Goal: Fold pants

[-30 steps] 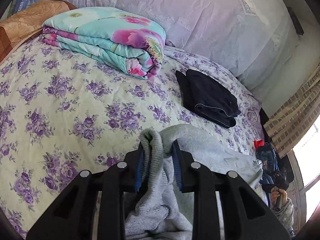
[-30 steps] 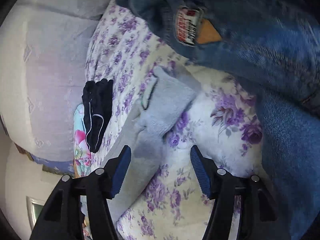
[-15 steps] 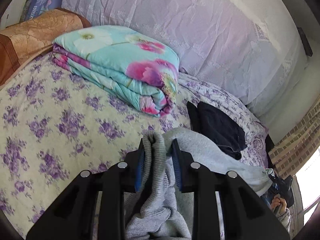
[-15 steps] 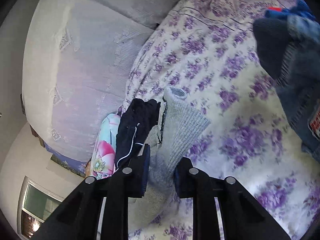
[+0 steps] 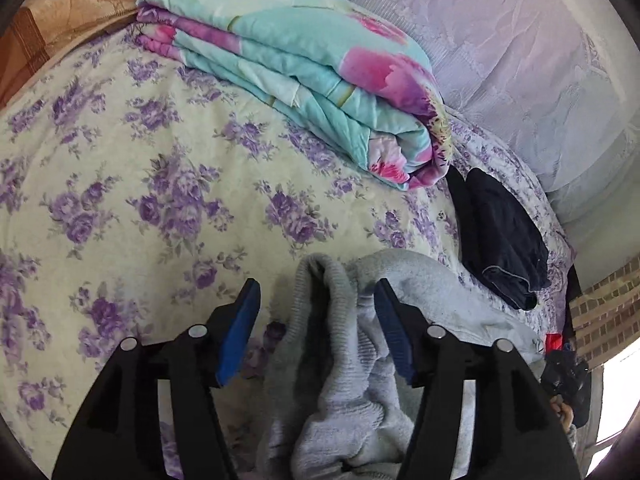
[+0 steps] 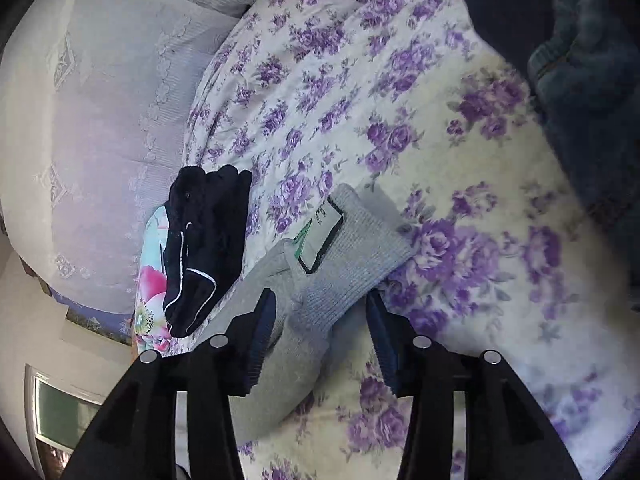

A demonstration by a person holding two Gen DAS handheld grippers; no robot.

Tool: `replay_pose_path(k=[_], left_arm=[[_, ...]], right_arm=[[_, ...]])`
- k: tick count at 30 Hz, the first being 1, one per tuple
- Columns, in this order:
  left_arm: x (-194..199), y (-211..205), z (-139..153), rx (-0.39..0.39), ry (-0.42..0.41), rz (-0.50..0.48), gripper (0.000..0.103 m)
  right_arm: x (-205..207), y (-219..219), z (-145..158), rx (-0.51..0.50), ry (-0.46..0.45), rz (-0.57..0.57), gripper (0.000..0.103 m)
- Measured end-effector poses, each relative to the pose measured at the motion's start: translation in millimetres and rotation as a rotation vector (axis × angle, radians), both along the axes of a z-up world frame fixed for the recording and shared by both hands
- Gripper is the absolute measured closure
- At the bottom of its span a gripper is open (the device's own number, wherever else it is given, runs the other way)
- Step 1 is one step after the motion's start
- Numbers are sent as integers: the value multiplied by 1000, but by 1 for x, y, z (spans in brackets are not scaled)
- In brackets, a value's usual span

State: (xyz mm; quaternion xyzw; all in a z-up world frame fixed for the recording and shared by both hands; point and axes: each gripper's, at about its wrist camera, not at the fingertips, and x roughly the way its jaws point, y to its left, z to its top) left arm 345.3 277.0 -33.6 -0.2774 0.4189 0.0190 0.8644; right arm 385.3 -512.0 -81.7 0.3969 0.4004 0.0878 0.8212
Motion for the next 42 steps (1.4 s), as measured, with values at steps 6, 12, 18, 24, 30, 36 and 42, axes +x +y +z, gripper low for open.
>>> replay_pose_path(k=[6,12,18,24,30,36,42], left_arm=[[-50,7,19,15,-64,0,40],[-88,-30,39,34,-144,-89,34],[-106,-54,37,57,-117,-143,33],[-127,-56,29,-1,-61,-157,27],[-142,-73,7,-140,0,-184,27],[-124,-92,-4,-230,30,-151,40],[-118,-88,-14,-266,22,-155,73]], right_arm=[[-36,11,24,-20,-106,58,54],[-22,82,25,-136,-105,300,54],[-31,50,-14,-43,86,203,66],[-128,37,32,-47,-21,220,40],[-234,13,44,-16,-68,150,36],[-304,-2,52,-36,-60,114,35],[-349,-18,62,-162,-33,187,27]])
